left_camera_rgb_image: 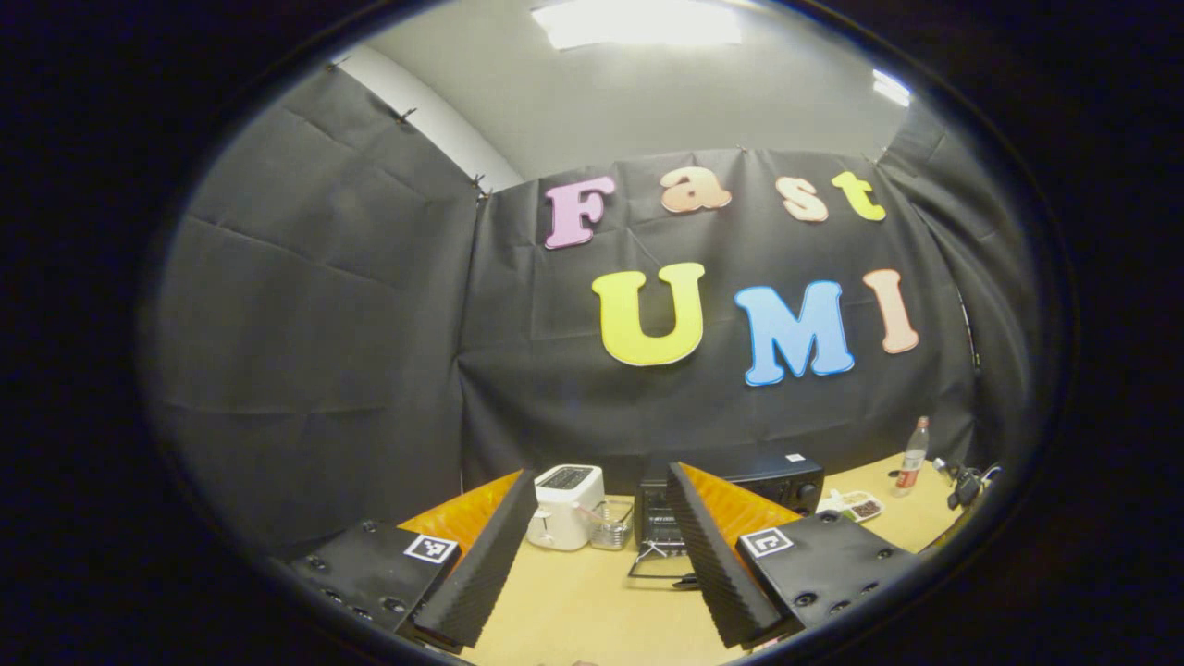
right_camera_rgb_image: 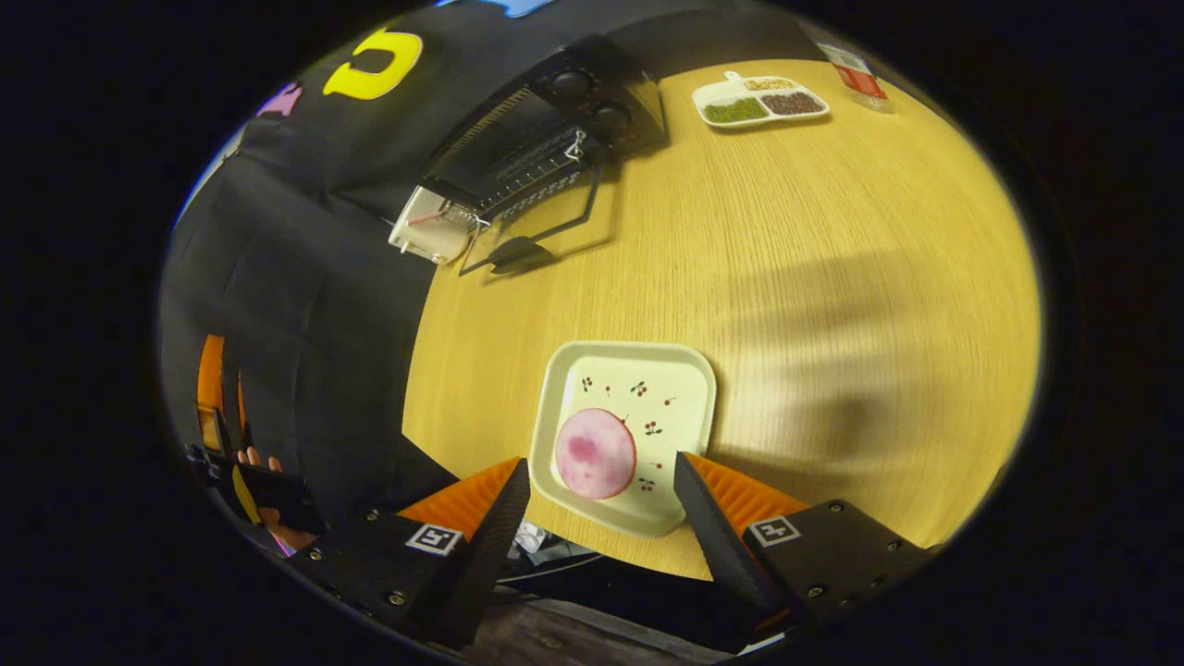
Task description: Open the electric oven with the left hand, put the food in, and close the electric oven.
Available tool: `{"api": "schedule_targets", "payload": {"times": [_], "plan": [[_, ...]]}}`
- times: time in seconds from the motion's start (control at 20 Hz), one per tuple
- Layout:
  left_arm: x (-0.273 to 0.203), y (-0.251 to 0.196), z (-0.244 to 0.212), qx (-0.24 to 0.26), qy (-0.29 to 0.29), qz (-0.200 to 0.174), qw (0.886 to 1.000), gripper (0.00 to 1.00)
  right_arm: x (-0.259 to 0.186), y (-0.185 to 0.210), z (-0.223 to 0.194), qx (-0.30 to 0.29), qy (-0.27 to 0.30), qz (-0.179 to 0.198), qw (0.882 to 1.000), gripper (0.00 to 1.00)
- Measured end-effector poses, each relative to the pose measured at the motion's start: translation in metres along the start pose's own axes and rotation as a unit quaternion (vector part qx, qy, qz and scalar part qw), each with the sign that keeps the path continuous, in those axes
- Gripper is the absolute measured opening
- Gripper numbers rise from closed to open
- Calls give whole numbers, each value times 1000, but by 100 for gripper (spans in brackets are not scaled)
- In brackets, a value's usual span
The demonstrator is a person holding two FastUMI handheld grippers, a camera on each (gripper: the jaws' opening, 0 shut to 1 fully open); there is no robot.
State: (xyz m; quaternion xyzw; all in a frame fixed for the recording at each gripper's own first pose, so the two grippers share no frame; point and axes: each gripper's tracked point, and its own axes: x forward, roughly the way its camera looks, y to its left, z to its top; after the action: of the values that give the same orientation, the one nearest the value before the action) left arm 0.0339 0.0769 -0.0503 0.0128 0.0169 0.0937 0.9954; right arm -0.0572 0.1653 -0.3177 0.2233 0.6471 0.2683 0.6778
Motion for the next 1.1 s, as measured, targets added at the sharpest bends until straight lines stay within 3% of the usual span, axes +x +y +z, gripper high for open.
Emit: {"api": "schedule_targets", "payload": {"times": [0.3, 0.4, 0.65, 0.7, 0.75, 0.8, 1.1], "plan": [[-2, 7, -7, 6, 9, 10, 1000, 100, 14, -24, 2, 23, 25, -29, 999, 93], [-3, 8, -8, 6, 11, 12, 1000, 100, 22, -31, -1, 32, 37, -40, 998, 80], [-1, 12, -10, 7, 14, 18, 1000, 100, 29, -41, -6, 34, 61, -54, 996, 29], [1, 12, -10, 6, 15, 18, 1000, 100, 32, -51, -10, 29, 61, -72, 995, 37], [3, 11, -11, 5, 16, 19, 1000, 100, 47, -58, -9, 36, 55, -73, 995, 29], [3, 11, -10, 5, 16, 19, 1000, 100, 30, -52, -8, 35, 59, -64, 996, 2], [12, 5, -11, 7, 17, 16, 1000, 100, 25, -53, 5, 51, 48, -24, 997, 1]]}}
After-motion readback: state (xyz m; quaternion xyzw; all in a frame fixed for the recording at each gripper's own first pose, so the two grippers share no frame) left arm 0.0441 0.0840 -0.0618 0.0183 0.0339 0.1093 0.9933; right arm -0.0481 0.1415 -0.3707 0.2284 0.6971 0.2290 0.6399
